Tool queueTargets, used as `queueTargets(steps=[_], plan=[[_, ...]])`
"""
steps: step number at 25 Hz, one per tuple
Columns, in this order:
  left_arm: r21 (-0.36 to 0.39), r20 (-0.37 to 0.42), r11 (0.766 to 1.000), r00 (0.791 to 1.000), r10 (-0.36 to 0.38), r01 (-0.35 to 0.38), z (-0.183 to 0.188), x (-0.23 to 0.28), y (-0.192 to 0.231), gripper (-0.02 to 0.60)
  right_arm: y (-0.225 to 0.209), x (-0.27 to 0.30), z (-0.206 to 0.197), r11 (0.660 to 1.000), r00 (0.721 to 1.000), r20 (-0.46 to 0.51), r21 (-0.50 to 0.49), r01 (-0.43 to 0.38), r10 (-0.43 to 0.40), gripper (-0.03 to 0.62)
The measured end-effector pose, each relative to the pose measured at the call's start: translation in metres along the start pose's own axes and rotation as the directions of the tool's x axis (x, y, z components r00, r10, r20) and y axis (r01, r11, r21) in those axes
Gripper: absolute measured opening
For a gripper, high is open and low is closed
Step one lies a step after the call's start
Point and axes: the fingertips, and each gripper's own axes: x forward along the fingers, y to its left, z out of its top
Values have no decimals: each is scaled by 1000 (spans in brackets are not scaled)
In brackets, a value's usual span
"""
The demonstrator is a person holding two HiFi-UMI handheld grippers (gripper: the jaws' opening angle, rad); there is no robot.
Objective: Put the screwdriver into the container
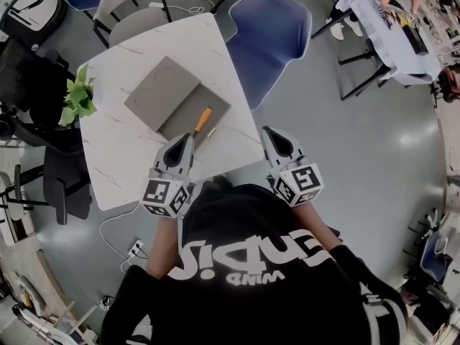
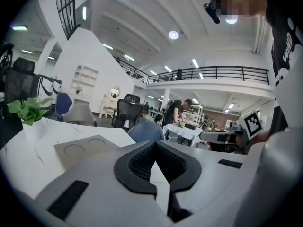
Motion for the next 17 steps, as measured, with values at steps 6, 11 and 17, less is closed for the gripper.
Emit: queueTargets(steps=[6,11,17], plan=[[-1,-3,1000,1000,-2,2,-3,3,1,14,0,2,-2,1000,1000,-7,2,1,-1,12],[7,4,1000,1000,-2,2,-1,3,-1,14,1,2,-5,1000,1000,-16,8,3,-3,12],[-9,2,1000,1000,9,-9,-2,0,1,14,4,-1,-6,1000,1000,-19,11,-1,2,12]])
